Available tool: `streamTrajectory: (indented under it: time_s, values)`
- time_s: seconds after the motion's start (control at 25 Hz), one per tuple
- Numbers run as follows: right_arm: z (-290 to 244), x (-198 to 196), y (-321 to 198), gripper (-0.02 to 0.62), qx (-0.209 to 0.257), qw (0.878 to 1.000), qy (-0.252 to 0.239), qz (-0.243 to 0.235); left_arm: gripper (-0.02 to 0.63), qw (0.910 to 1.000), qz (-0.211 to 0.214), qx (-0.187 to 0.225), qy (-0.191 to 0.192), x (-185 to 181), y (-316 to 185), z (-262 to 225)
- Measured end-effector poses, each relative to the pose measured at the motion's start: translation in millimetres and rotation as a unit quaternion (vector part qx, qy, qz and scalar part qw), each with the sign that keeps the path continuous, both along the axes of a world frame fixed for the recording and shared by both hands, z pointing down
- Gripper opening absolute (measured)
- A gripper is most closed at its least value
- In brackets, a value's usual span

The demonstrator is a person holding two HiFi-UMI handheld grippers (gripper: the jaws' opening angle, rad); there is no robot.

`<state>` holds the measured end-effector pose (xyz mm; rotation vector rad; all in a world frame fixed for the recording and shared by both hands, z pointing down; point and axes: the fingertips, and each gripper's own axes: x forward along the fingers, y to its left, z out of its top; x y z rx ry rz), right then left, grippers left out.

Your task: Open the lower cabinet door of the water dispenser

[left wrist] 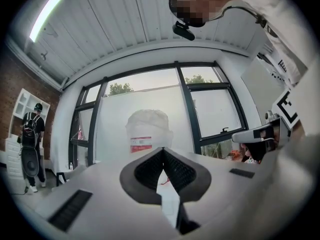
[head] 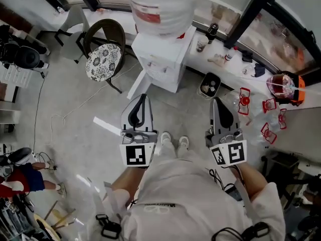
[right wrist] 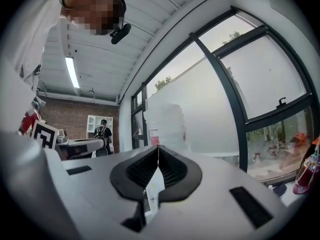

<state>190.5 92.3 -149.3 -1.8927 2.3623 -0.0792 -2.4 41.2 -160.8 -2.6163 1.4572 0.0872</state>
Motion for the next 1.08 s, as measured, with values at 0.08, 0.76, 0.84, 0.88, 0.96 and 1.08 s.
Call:
streamTrajectory:
  time_s: [0.08, 0.76, 0.84, 0.88, 0.96, 1.08]
  values:
    - [1, 1, 4, 0.015, -0.006, 1.0, 0.001, -0.001, 0.0, 1.0, 0.0, 0.007, 0.001, 0, 1, -5]
    - [2, 0, 28, 0.015, -0.006, 1.0, 0.008, -0.013, 0.0, 0.9999, 0.01, 0.011, -0.002, 12, 22, -7]
    - [1, 0, 28, 0.015, -0.004, 1.0, 0.008, -0.012, 0.0, 0.9999, 0.01, 0.01, -0.001, 12, 22, -7]
    - [0, 0, 28, 0.015, -0.003, 1.0, 0.008, -0.011, 0.0, 0.9999, 0.01, 0.01, -0.001, 12, 22, -7]
    - [0, 1, 29, 0.015, -0.002, 1.0, 0.009, -0.012, 0.0, 0.9999, 0.01, 0.009, -0.002, 13, 23, -7]
    - [-1, 4, 30, 0.015, -0.004, 1.0, 0.009, -0.012, 0.0, 0.9999, 0.008, 0.01, -0.003, 14, 23, -9]
